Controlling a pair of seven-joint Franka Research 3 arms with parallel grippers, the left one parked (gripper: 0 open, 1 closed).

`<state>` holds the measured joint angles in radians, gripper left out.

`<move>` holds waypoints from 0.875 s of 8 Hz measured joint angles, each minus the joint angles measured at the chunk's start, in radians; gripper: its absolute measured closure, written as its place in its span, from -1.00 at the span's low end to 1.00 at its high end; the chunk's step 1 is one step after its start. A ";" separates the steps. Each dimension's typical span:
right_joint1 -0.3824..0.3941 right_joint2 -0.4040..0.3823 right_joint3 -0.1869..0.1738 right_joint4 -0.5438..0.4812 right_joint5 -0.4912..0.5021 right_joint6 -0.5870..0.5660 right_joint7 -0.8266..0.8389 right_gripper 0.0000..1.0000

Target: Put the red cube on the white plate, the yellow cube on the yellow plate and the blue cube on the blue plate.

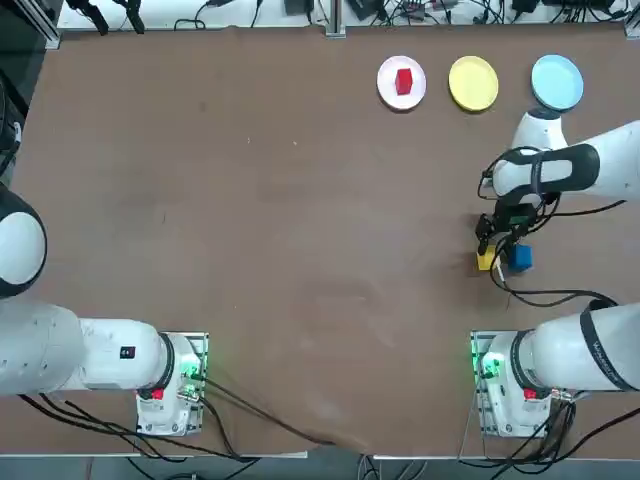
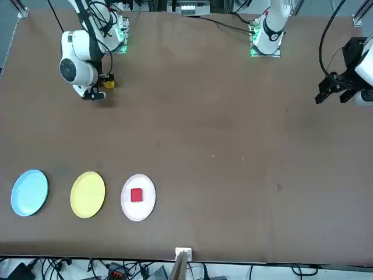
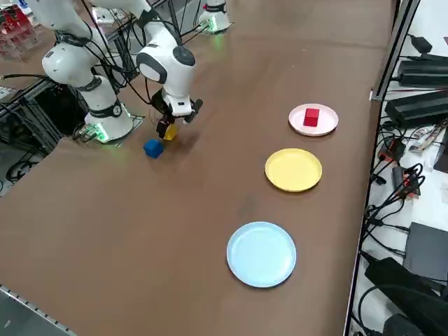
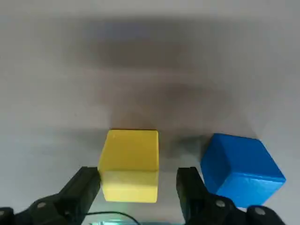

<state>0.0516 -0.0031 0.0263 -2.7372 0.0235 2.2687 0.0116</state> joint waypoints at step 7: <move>0.000 0.027 -0.001 0.008 0.001 -0.009 0.042 -0.37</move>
<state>0.0520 0.0239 0.0249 -2.7294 0.0241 2.2595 0.0539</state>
